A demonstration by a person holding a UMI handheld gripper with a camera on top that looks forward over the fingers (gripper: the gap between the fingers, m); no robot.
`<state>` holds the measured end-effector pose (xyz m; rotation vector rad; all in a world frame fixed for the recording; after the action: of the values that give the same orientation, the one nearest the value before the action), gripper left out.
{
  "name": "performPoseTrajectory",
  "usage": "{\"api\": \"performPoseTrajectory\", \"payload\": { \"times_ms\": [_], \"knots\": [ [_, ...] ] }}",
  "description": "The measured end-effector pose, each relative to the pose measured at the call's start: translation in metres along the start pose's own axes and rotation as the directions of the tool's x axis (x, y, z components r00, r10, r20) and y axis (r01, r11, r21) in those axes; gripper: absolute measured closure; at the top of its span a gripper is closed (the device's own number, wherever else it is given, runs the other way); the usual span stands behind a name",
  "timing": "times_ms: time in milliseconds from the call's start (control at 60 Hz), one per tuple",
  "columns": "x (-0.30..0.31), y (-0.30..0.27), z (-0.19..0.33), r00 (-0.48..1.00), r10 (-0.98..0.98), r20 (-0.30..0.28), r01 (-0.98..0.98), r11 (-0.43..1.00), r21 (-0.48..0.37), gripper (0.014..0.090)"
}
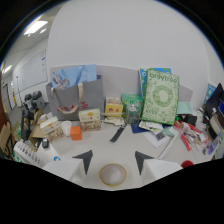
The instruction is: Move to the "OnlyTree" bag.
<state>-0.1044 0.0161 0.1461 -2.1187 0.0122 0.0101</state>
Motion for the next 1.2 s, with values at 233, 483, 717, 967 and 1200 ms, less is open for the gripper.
{"api": "performPoseTrajectory", "payload": {
  "times_ms": [233, 483, 717, 967, 1200],
  "knots": [
    [0.015, 0.0, -0.014, 1.0, 0.014, 0.008, -0.014, 1.0, -0.025, 0.0205],
    [0.085, -0.012, -0.023, 0.998, 0.021, -0.055, -0.024, 0.998, -0.054, 0.0206],
    [0.16, -0.056, -0.004, 0.993, 0.014, -0.121, -0.016, 1.0, -0.019, 0.0203],
    [0.212, -0.113, 0.065, 0.995, 0.004, -0.103, -0.004, 1.0, 0.004, 0.0204],
    [0.238, -0.144, 0.145, 0.998, 0.021, -0.056, -0.021, 1.0, -0.013, 0.021]
  ]
}}
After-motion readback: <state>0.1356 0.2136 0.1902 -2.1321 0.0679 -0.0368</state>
